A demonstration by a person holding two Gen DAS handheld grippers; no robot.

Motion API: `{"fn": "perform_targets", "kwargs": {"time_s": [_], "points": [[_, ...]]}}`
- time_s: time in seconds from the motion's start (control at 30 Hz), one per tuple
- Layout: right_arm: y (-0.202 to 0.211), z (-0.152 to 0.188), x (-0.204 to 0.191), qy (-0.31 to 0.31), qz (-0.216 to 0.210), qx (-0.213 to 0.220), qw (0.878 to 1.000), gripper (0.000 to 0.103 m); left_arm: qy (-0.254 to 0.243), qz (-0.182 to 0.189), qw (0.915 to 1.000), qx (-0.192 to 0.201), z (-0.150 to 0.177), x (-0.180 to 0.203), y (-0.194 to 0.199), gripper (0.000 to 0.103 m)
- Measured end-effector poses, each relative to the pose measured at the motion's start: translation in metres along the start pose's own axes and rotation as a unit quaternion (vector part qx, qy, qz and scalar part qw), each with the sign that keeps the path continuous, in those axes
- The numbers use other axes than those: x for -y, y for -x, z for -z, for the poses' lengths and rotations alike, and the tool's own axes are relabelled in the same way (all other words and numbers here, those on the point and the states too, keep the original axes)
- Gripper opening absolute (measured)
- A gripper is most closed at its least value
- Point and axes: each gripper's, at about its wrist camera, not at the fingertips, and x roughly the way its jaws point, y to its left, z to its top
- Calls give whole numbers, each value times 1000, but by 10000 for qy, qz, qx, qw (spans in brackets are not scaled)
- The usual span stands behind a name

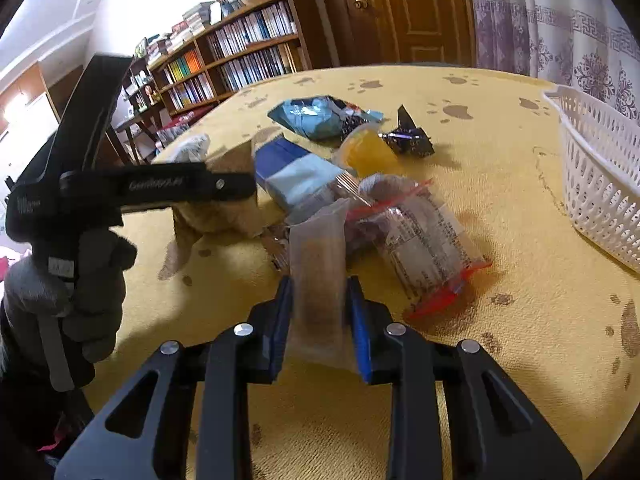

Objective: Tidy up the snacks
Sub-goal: 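Carry both snacks to the white basket and open both tools to drop them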

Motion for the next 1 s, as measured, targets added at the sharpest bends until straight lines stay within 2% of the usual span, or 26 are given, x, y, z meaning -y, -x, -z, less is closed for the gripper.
{"fn": "perform_targets", "kwargs": {"time_s": [0.23,0.47,0.6,0.73,1.0], "points": [[17,3,5,-451,-534,112,9975,28,23,28,9995,326,1,-7,36,70],[55,-8,13,-658,-499,560,9950,28,-55,39,9981,615,-3,2,61,70],[83,-18,28,-794,-164,915,9925,28,-146,111,9976,663,-5,12,65,70],[112,-30,58,-1033,369,1296,9855,28,-258,159,9972,686,-6,23,66,70],[135,-51,123,-1479,1229,1580,9685,28,-385,218,9968,673,-7,37,63,70]]}}
